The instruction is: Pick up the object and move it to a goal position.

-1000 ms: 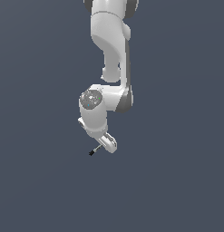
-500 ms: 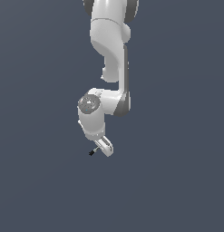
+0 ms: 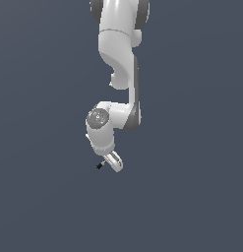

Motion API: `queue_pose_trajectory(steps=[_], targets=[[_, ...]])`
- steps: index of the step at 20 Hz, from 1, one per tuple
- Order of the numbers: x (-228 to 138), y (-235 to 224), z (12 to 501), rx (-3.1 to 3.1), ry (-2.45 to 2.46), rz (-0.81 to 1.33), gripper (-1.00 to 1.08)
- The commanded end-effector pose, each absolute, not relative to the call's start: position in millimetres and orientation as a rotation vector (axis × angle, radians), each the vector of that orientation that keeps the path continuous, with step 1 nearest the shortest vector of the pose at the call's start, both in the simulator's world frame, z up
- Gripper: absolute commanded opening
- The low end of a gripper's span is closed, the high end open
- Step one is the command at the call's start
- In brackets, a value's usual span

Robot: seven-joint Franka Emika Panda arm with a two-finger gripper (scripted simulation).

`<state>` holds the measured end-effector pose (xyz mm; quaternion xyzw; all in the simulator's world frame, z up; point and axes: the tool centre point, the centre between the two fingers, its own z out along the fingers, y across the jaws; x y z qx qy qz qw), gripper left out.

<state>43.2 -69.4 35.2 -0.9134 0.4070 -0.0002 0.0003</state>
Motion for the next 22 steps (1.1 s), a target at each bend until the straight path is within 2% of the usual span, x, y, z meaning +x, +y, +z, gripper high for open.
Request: queue_pose_trajectory(steps=[1, 8, 9, 22], targets=[[42, -70, 22, -2.868, 1.281, 0.000, 1.00], [44, -70, 10, -2.868, 1.282, 0.000, 1.00], [44, -70, 10, -2.868, 1.282, 0.000, -1.00], [43, -68, 12, -2.868, 1.282, 0.000, -1.00]])
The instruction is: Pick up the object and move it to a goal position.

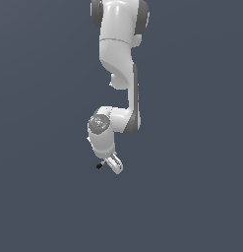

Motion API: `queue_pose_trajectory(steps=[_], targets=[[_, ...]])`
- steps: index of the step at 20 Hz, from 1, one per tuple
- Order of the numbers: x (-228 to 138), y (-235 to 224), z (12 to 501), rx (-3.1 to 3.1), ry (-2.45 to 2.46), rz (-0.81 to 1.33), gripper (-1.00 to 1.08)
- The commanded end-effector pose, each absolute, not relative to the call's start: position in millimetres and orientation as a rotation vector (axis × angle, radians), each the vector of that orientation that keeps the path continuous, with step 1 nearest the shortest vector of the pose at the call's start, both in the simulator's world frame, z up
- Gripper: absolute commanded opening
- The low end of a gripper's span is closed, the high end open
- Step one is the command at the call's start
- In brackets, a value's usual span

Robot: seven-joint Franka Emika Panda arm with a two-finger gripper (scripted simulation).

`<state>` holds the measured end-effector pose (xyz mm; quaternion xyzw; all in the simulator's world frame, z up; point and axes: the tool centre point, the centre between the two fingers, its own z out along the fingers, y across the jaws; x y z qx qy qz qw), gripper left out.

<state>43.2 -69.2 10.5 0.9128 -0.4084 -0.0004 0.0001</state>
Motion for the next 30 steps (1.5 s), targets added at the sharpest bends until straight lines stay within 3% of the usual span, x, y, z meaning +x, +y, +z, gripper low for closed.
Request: queue_pose_trajectory(steps=[1, 11, 30], targets=[[43, -67, 14, 2.868, -1.282, 0.000, -1.00], [39, -32, 62, 2.868, -1.283, -0.001, -1.00], [26, 102, 250, 2.866, -1.284, 0.001, -1.00]])
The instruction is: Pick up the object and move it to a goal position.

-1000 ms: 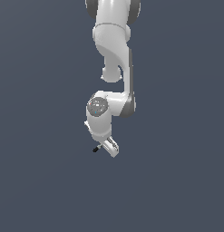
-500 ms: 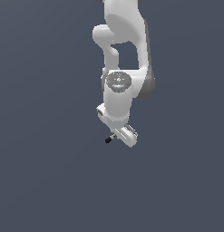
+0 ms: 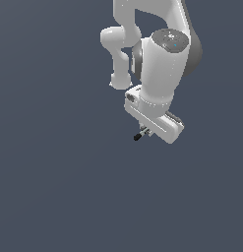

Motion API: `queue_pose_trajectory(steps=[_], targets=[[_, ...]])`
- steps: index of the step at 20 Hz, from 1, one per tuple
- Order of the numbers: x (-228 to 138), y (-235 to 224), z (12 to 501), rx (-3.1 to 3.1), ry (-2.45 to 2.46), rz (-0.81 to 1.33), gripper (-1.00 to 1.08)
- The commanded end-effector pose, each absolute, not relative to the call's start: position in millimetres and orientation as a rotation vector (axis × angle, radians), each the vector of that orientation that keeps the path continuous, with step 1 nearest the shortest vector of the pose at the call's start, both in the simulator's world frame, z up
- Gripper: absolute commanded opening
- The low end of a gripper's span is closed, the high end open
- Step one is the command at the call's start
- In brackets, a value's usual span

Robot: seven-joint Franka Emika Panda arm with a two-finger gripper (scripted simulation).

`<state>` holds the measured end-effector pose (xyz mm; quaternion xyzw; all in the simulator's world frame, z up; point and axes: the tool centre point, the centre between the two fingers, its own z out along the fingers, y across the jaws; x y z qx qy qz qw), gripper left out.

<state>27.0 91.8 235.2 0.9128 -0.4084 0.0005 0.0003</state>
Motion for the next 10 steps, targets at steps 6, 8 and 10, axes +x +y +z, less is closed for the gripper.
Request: queue_pose_trajectory(steps=[6, 8, 10], targets=[[25, 136, 297, 2.867, -1.283, 0.001, -1.00], [25, 143, 307, 2.867, -1.283, 0.001, -1.00], [25, 150, 315, 2.867, -1.283, 0.001, -1.00]])
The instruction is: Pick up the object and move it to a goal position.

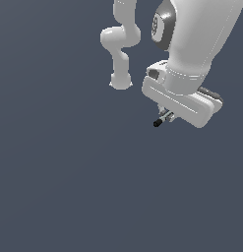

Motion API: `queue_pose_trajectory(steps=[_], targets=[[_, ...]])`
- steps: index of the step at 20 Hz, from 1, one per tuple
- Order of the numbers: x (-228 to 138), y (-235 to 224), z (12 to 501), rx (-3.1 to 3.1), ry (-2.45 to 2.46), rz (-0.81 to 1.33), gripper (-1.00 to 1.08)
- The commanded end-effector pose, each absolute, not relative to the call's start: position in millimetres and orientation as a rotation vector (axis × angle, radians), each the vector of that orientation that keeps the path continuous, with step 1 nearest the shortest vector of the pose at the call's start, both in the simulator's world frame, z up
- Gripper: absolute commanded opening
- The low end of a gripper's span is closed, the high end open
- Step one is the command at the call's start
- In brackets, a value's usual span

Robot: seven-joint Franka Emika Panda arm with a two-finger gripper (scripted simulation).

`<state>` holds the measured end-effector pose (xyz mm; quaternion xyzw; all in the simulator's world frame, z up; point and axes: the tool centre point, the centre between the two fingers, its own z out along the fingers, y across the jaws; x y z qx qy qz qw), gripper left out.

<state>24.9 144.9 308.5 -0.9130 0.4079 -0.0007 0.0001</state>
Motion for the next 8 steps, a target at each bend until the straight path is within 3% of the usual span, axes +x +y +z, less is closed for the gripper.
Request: queue_pose_trajectory(steps=[1, 8], targets=[[24.9, 152.0, 318.6, -2.868, 1.283, -0.001, -1.00], [26.1, 159.0, 327.5, -2.868, 1.282, 0.000, -1.00]])
